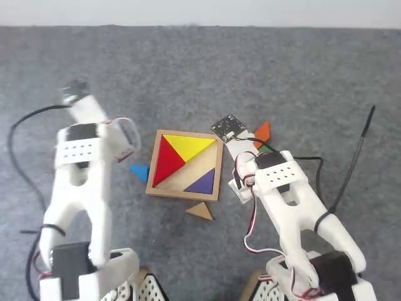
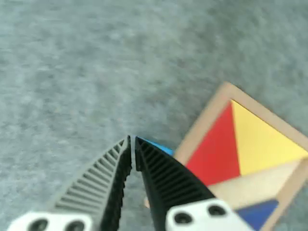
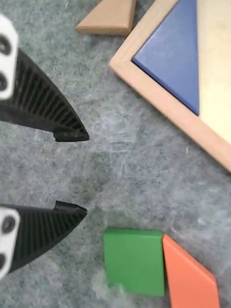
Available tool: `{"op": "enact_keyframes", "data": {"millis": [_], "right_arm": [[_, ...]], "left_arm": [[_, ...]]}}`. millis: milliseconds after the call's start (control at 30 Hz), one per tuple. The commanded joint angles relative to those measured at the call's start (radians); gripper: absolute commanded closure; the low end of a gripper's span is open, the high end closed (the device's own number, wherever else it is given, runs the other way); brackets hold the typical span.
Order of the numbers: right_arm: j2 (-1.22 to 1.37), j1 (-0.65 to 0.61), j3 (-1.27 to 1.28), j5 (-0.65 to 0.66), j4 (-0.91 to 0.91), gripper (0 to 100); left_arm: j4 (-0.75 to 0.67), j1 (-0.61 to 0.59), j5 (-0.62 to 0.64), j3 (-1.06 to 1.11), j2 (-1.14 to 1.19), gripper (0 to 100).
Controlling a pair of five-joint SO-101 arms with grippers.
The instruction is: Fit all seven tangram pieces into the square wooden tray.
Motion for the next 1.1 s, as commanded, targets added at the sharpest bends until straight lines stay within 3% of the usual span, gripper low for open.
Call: {"op": "enact_keyframes", "data": {"millis": [0,133,267,433,567,733,900,1067], "right_arm": [[-0.056,0.008,-0.008,0.009,-0.01,78.3],[-0.064,-0.005,-0.008,0.017,0.022,78.3],[-0.217,-0.16,0.044,0.127,0.087,78.3],[-0.397,-0.355,0.14,0.126,0.091,77.7],[-0.329,-0.441,0.14,0.13,0.025,73.2],[-0.182,-0.532,0.14,0.19,-0.128,74.7],[-0.025,-0.538,0.14,0.222,-0.223,73.9],[0.031,-0.538,0.104,0.245,-0.199,73.8]], "left_arm": [[0.0,0.114,-0.005,-0.004,-0.051,99],[-0.018,0.041,-0.005,-0.001,-0.051,99],[-0.135,-0.074,-0.011,0.036,-0.051,98],[-0.172,-0.222,-0.229,0.05,-0.051,98],[-0.215,-0.296,-0.361,0.153,-0.051,99],[-0.287,-0.379,-0.479,0.246,-0.06,99],[-0.313,-0.428,-0.485,0.248,-0.06,99],[-0.327,-0.428,-0.485,0.252,-0.06,99]]}}
